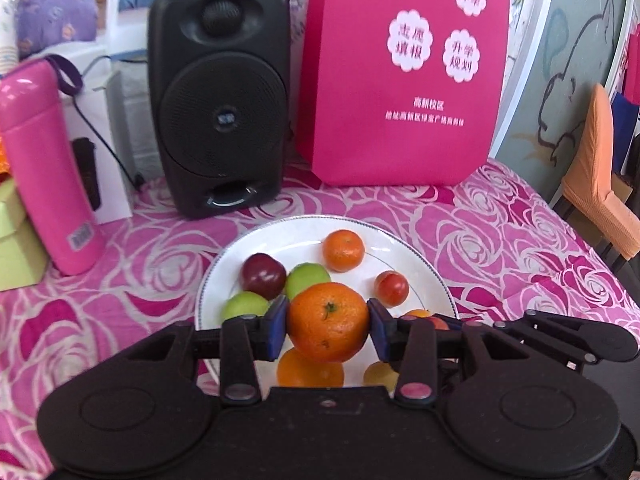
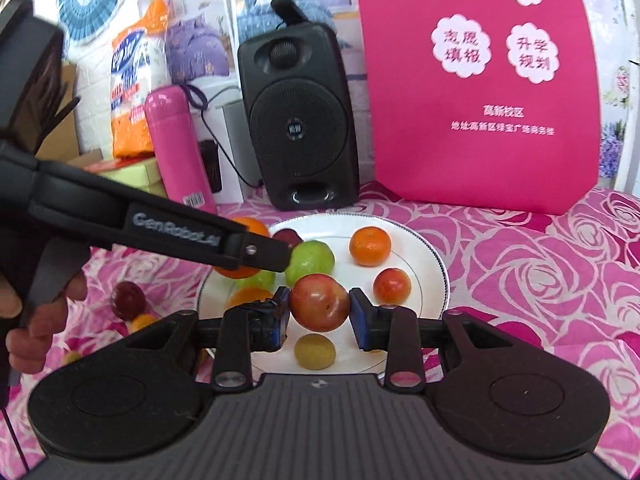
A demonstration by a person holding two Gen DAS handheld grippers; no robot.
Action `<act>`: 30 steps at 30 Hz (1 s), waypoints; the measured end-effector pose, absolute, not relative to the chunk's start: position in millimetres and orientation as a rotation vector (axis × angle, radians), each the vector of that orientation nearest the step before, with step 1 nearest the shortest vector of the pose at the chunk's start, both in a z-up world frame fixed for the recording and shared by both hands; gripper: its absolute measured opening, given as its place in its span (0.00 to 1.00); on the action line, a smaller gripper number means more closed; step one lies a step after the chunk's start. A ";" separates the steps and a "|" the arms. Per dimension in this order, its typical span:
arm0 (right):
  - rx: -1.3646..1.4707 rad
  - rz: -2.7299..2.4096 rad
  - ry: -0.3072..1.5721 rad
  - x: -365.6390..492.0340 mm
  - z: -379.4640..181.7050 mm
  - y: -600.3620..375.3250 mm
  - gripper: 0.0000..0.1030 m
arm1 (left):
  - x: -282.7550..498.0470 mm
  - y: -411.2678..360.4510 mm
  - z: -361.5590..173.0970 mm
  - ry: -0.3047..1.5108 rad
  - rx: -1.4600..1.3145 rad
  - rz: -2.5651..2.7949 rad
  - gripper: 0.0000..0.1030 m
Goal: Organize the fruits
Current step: 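Carry the mandarin and red fruit over the white plate, then open the left tool to release the mandarin while the right releases the red fruit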
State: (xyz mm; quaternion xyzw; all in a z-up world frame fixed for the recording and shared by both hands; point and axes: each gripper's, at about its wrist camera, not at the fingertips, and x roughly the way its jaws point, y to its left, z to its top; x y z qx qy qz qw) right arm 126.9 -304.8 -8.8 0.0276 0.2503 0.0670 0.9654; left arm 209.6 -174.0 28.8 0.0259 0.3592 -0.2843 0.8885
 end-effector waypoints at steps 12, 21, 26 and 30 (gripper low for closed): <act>0.058 0.156 0.520 147.8 -22.0 -311.1 0.54 | 224.1 -185.7 10.3 0.772 0.076 -0.570 1.00; 0.012 0.146 0.507 144.3 -21.8 -307.7 0.81 | 213.7 -176.7 20.3 0.730 0.053 -0.550 1.00; 0.009 0.126 0.466 131.0 -15.5 -306.2 1.00 | 196.0 -169.7 30.0 0.693 0.070 -0.517 1.00; 0.029 0.140 0.467 119.8 -9.5 -303.1 1.00 | 182.6 -159.4 35.2 0.687 0.062 -0.464 1.00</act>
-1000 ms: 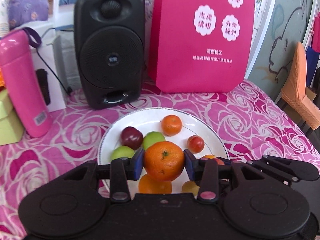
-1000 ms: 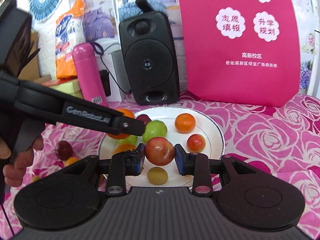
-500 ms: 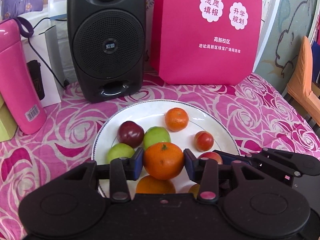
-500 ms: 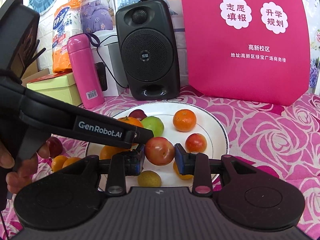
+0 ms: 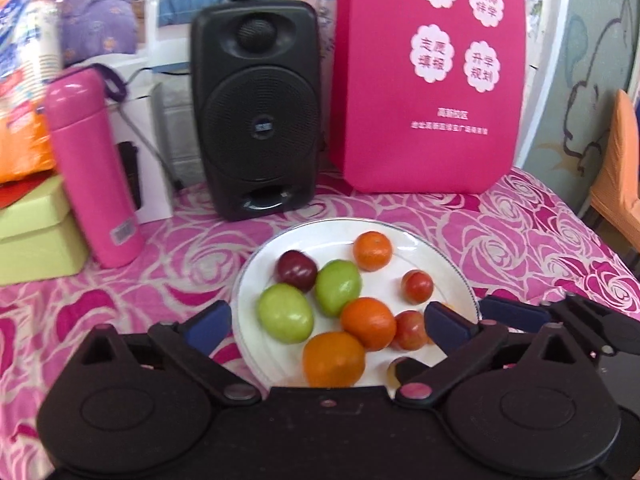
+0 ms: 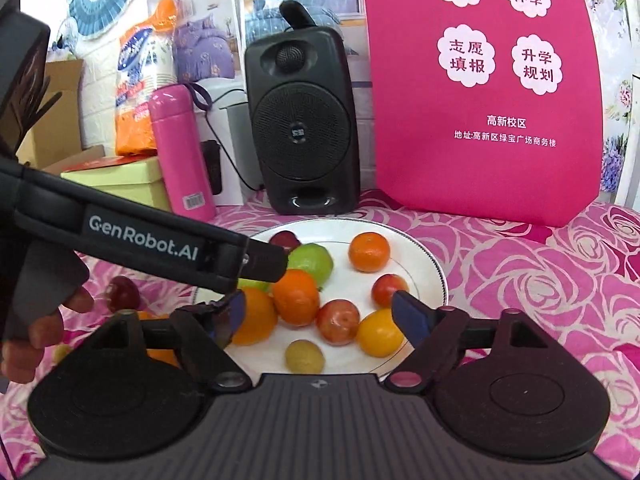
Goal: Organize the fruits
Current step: 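Open the left tool to release the mandarin while the right releases the red fruit, then withdraw both open tools from the plate toward the remaining fruits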
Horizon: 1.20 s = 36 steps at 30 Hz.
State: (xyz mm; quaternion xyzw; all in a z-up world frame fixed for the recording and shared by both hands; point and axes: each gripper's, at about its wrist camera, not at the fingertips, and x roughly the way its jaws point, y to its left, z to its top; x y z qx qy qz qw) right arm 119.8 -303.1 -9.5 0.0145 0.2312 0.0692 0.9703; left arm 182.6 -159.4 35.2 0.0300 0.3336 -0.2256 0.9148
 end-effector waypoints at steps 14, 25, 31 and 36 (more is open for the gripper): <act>0.050 0.159 0.437 65.6 10.5 -276.6 1.00 | 123.0 -87.1 52.6 0.641 0.016 -0.355 1.00; 0.088 0.232 0.544 43.2 -14.9 -239.5 1.00 | 88.6 -11.9 16.2 0.731 -0.027 -0.195 1.00; 0.079 0.272 0.580 39.4 -23.3 -220.9 1.00 | 77.3 9.0 2.3 0.761 -0.045 -0.167 1.00; 0.085 0.261 0.598 42.2 -24.9 -215.0 1.00 | 79.4 1.6 -4.3 0.754 -0.016 -0.186 1.00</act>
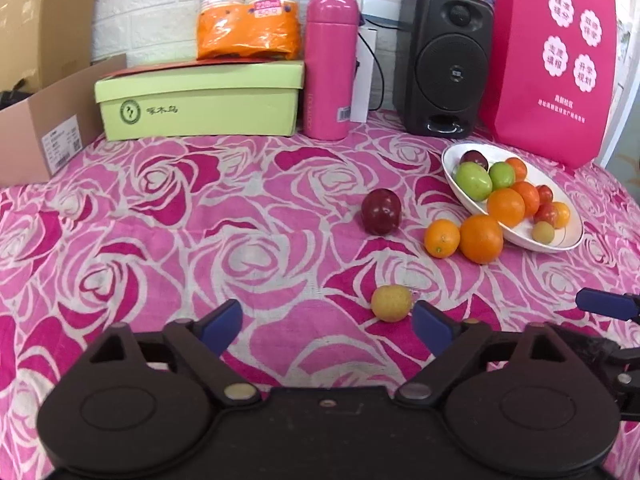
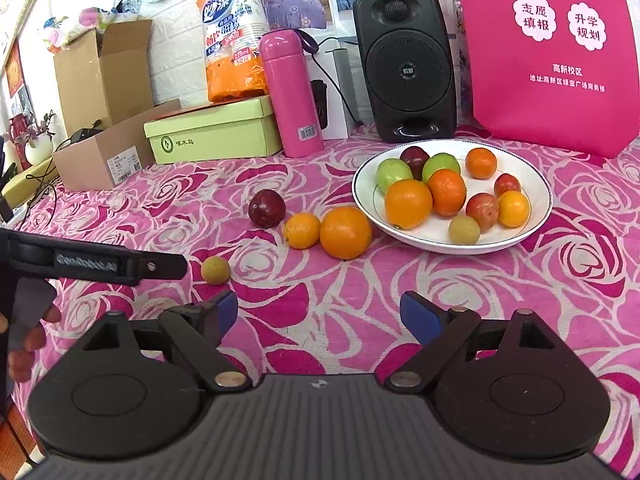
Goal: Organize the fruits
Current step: 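Withdraw both open tools from the plate toward the remaining fruits, then move the left tool to a small yellow fruit while the right approaches a small orange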
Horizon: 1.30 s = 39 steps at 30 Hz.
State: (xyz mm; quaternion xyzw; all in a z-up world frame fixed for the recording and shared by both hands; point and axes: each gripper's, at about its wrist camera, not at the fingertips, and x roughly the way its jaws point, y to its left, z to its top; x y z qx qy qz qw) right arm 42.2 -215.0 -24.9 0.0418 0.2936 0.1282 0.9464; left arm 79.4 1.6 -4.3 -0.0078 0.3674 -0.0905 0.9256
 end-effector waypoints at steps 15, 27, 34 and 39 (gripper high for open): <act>0.102 0.235 0.626 52.8 -27.6 -220.0 0.99 | 93.4 -22.0 -19.0 0.773 0.008 -0.261 1.00; 0.108 0.247 0.626 63.1 -27.6 -216.0 0.96 | 99.5 -24.6 -22.0 0.763 0.033 -0.296 1.00; 0.122 0.255 0.636 70.0 -27.9 -210.2 0.93 | 100.2 -32.6 -22.8 0.772 0.037 -0.347 1.00; 0.133 0.275 0.636 77.9 -28.5 -202.8 0.74 | 99.5 -22.5 -18.4 0.764 0.028 -0.332 1.00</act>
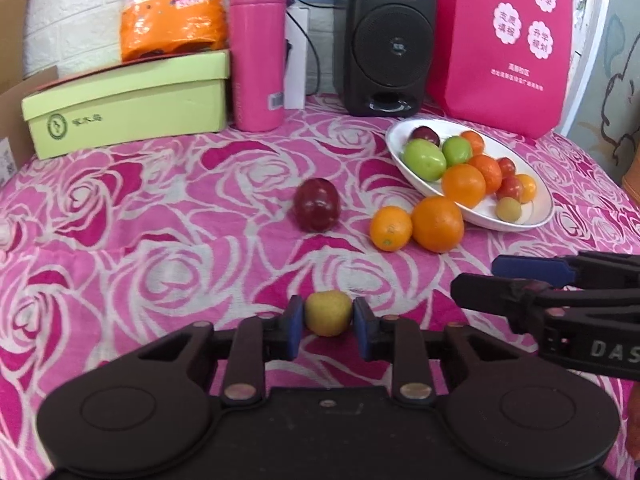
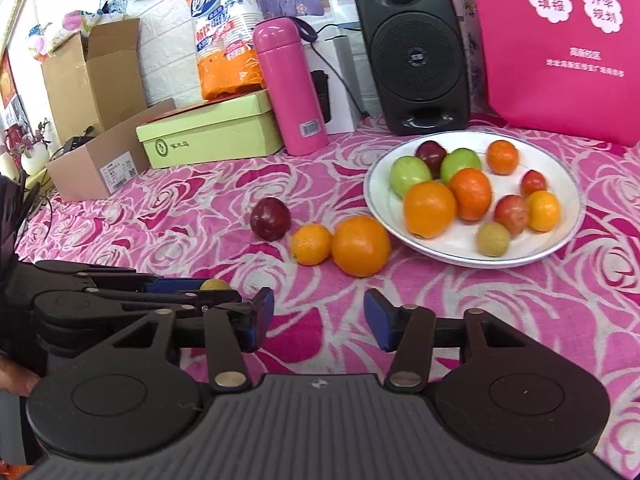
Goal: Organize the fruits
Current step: 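Move the left tool to a small yellow fruit while the right approaches a small orange, then close the left tool on the small yellow fruit while the right grasps the small orange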
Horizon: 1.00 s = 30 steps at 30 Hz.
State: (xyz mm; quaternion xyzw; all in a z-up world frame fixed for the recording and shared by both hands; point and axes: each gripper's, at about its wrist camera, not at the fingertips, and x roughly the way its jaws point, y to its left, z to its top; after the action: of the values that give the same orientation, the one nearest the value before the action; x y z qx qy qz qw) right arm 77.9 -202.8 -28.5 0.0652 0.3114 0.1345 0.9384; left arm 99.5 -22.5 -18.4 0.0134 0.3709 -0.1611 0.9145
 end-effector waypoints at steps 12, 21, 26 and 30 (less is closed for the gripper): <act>0.162 0.209 0.641 112.3 -38.4 -173.4 0.60 | 102.7 5.8 -15.7 0.763 0.010 -0.280 1.00; 0.182 0.127 0.644 128.5 -45.6 -159.4 0.60 | 107.5 16.3 -18.3 0.763 -0.019 -0.287 1.00; 0.214 0.098 0.637 133.8 -48.7 -157.6 0.60 | 111.1 20.8 -20.7 0.767 -0.035 -0.297 1.00; 0.214 0.089 0.629 136.0 -49.5 -154.3 0.60 | 110.2 20.1 -21.7 0.764 -0.030 -0.307 1.00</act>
State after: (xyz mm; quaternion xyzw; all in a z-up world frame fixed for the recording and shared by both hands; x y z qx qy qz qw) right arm 136.0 -154.3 -49.5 0.1050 0.3087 0.0436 0.9444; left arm 110.2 20.1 -21.7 -0.0144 0.3714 -0.1490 0.9163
